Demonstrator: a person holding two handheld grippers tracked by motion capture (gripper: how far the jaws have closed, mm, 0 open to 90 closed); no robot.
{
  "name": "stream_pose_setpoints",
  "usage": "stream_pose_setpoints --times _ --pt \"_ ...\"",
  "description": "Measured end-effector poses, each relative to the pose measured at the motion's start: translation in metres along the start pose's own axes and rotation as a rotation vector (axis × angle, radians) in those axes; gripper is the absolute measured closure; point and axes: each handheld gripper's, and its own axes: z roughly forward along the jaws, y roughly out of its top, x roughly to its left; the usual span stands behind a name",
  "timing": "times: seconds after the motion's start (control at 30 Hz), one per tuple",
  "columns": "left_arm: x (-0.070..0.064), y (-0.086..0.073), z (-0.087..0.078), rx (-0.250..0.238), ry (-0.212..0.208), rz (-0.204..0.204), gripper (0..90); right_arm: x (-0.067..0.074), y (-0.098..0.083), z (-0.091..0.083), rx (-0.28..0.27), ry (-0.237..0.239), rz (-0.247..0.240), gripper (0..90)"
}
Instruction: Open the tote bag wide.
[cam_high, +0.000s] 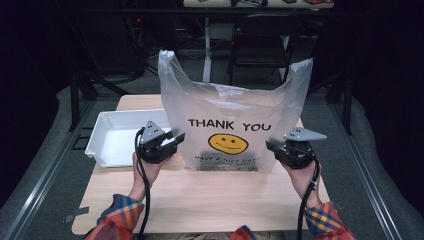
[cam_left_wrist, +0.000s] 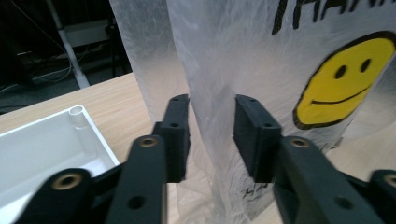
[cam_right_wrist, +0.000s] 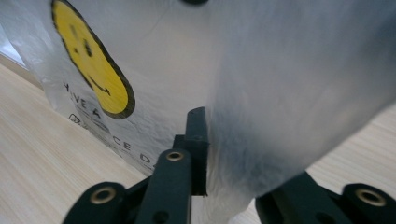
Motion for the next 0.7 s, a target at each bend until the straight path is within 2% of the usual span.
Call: stream_pose_setpoints --times 0.07,0.13,0.2,0.23,0.4,0.57,0.67,0.7 --pt "0.000 -0.001 0.004 0.007 -0.004 0.001 74.9 -0.001 0.000 0.003 0.005 -0.003 0.002 84.4" --pt "0.001 -0.003 0.013 0.036 -0.015 0.007 80.0 -0.004 -0.001 0.010 0.009 -0.004 0.018 86.7" --pt "0.002 -0.006 0.020 0.049 -0.028 -0.009 82.4 -0.006 -0.003 0.015 0.017 -0.003 0.034 88.1" --pt "0.004 -0.009 0.025 0.075 -0.030 -0.008 84.0 -0.010 -0.005 0.020 0.036 0.005 0.048 88.9" --pt "0.004 -0.018 0.037 0.137 -0.042 -0.013 87.2 -0.018 -0.014 0.033 0.082 0.030 0.093 89.0" --pt "0.004 -0.029 0.047 0.220 -0.064 -0.021 88.2 -0.022 -0.026 0.047 0.150 0.061 0.119 88.8" --pt "0.001 -0.035 0.052 0.271 -0.072 -0.004 88.5 -0.024 -0.033 0.053 0.192 0.069 0.122 88.9" --pt "0.001 -0.035 0.052 0.271 -0.072 -0.004 88.6 -0.023 -0.035 0.054 0.204 0.070 0.132 89.0"
